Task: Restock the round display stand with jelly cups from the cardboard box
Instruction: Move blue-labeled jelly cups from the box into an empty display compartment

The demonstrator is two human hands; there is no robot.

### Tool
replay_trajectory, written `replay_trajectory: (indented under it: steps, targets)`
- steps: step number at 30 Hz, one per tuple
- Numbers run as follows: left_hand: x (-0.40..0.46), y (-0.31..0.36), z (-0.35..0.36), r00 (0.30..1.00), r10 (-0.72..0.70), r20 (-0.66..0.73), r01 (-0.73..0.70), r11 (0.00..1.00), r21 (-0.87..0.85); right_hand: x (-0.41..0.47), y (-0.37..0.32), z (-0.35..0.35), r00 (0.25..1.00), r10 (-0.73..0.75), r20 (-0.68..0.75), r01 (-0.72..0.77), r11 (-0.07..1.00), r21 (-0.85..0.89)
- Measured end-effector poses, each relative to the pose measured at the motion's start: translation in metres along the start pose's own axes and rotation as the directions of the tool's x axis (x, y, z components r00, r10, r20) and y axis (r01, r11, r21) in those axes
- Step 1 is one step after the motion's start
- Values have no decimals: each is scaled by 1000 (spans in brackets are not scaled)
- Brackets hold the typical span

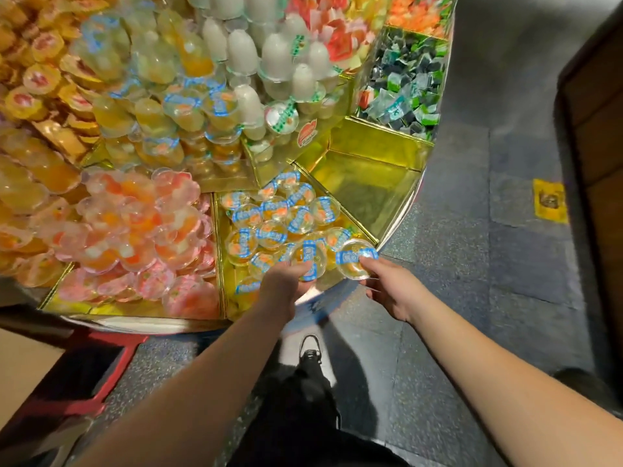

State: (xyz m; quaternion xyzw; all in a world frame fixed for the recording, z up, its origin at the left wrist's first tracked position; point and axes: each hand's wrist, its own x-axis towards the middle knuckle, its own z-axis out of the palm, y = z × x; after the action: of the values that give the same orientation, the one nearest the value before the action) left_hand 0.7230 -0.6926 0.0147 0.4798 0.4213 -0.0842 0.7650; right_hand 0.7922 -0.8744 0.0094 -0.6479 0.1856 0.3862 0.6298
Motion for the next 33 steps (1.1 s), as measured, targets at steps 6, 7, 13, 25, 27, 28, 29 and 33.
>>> replay_trajectory:
  steps: [6,7,13,25,27,28,29,33]
  targets:
    - [65,6,21,993,-73,-88,74,997,3,72,-27,-6,994,56,-91,-63,995,-74]
    - [73,5,25,993,-78,-93,79,997,-2,84,-30,-6,993,63,-99,-72,993,-91]
    - [108,2,41,982,-81,-172,93,994,62,127,-36,2,981,115,-155,-142,974,-176]
    - [125,-11,41,965,9,-263,19,995,101,145,-36,16,972,112,-207,-180,920,-347]
    - [125,-12,42,968,8,-251,8,998,64,145,-34,15,973,71,-219,-159,894,-418]
    - [125,-14,42,969,6,-249,10,998,65,146,-32,15,973,44,-227,-143,885,-442]
    - [125,-15,42,970,9,-243,9,997,72,148,-30,15,972,23,-233,-131,877,-463]
    - [125,-18,38,975,1,-221,18,996,87,147,-29,15,972,16,-236,-133,863,-487]
